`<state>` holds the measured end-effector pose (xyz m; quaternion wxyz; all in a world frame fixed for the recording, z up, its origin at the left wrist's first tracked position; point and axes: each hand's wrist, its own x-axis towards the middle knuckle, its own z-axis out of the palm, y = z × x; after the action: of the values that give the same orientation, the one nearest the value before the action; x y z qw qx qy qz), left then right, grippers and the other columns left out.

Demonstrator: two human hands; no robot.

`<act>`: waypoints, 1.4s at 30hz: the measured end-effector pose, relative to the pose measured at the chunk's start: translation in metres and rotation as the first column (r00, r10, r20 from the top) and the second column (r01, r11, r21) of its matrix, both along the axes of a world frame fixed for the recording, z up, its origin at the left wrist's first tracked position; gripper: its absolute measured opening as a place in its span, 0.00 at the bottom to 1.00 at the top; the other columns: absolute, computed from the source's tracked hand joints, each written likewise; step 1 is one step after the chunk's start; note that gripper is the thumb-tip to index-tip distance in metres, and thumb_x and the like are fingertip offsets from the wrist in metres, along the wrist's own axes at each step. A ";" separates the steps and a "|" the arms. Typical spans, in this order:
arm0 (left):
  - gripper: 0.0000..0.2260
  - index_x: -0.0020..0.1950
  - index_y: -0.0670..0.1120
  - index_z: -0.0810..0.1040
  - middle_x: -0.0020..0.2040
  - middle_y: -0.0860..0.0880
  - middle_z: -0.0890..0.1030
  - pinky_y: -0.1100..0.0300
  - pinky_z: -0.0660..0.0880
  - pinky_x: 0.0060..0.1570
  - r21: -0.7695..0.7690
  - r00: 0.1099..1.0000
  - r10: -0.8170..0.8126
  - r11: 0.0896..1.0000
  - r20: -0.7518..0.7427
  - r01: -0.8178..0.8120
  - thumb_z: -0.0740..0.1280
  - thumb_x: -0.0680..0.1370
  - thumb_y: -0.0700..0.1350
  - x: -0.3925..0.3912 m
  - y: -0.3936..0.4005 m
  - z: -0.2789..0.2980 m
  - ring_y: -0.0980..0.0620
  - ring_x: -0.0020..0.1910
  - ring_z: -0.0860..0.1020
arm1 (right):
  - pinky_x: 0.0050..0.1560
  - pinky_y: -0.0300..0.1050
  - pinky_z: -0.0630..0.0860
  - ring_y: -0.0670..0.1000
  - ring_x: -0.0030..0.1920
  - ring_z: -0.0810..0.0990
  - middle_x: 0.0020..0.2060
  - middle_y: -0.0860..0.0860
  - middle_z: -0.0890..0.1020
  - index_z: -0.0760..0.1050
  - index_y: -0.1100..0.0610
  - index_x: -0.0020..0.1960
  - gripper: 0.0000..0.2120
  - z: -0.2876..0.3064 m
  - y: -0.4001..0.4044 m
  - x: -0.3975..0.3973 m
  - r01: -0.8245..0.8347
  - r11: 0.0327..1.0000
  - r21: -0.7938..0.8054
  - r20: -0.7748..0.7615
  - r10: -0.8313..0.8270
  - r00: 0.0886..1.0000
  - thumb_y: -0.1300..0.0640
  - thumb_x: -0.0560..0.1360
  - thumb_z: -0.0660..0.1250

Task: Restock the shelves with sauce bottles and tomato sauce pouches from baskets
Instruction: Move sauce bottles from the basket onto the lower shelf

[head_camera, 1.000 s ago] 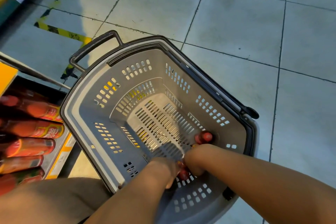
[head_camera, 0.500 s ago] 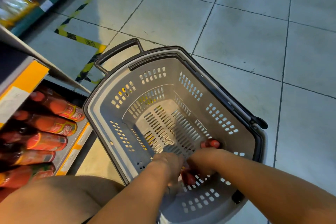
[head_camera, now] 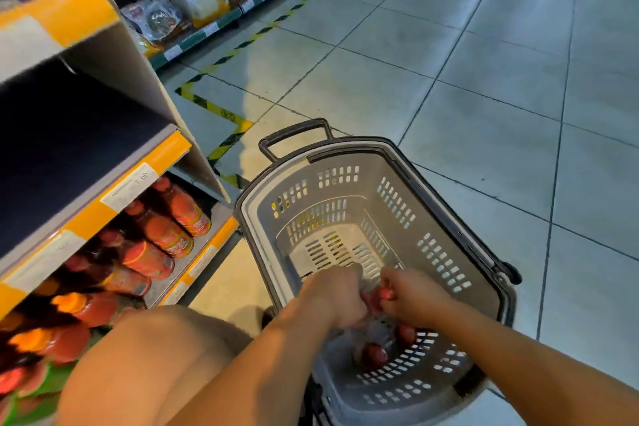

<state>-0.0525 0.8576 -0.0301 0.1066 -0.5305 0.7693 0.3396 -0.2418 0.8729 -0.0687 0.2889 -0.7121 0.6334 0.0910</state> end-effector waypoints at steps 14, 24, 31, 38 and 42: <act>0.08 0.50 0.55 0.69 0.44 0.51 0.80 0.48 0.77 0.43 -0.365 0.825 0.346 0.772 -0.448 -0.521 0.68 0.79 0.53 0.106 0.042 0.096 0.46 0.45 0.78 | 0.36 0.39 0.76 0.41 0.36 0.81 0.34 0.43 0.83 0.79 0.46 0.43 0.09 0.118 0.008 0.063 0.349 0.842 -0.412 0.482 -0.124 0.868 0.58 0.71 0.77; 0.09 0.58 0.59 0.76 0.50 0.60 0.82 0.65 0.75 0.49 -0.439 0.567 0.403 0.369 -0.718 -0.819 0.70 0.80 0.56 0.234 0.140 0.163 0.60 0.50 0.78 | 0.37 0.40 0.73 0.49 0.38 0.79 0.36 0.45 0.82 0.79 0.46 0.44 0.10 0.207 0.024 0.172 0.302 0.773 -0.558 0.644 0.174 0.745 0.58 0.74 0.77; 0.07 0.56 0.58 0.77 0.51 0.65 0.80 0.60 0.80 0.42 -0.366 0.376 0.449 0.114 -0.810 -0.924 0.71 0.79 0.53 0.315 0.229 0.188 0.62 0.50 0.80 | 0.39 0.37 0.75 0.48 0.41 0.81 0.40 0.45 0.82 0.80 0.44 0.46 0.10 0.245 0.053 0.259 0.149 0.774 -0.616 0.679 0.425 0.599 0.59 0.75 0.75; 0.10 0.56 0.55 0.80 0.51 0.59 0.82 0.56 0.78 0.46 -0.369 0.268 0.466 -0.139 -0.843 -0.919 0.74 0.76 0.52 0.391 0.326 0.190 0.56 0.48 0.82 | 0.44 0.34 0.76 0.44 0.45 0.83 0.42 0.41 0.84 0.80 0.43 0.45 0.11 0.251 0.092 0.355 -0.025 0.798 -0.602 0.713 0.552 0.433 0.59 0.75 0.76; 0.14 0.58 0.51 0.80 0.49 0.53 0.83 0.52 0.79 0.46 -0.356 0.148 0.498 -0.354 -0.854 -0.865 0.75 0.77 0.55 0.431 0.388 0.175 0.52 0.47 0.83 | 0.45 0.47 0.81 0.47 0.42 0.85 0.44 0.45 0.86 0.84 0.45 0.53 0.11 0.234 0.115 0.409 -0.158 0.839 -0.521 0.766 0.541 0.347 0.59 0.76 0.76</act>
<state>0.3780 1.2454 0.1449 -0.5703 -0.7692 0.2810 -0.0650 0.1668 0.9882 0.1651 0.4165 -0.8088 0.2155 -0.3548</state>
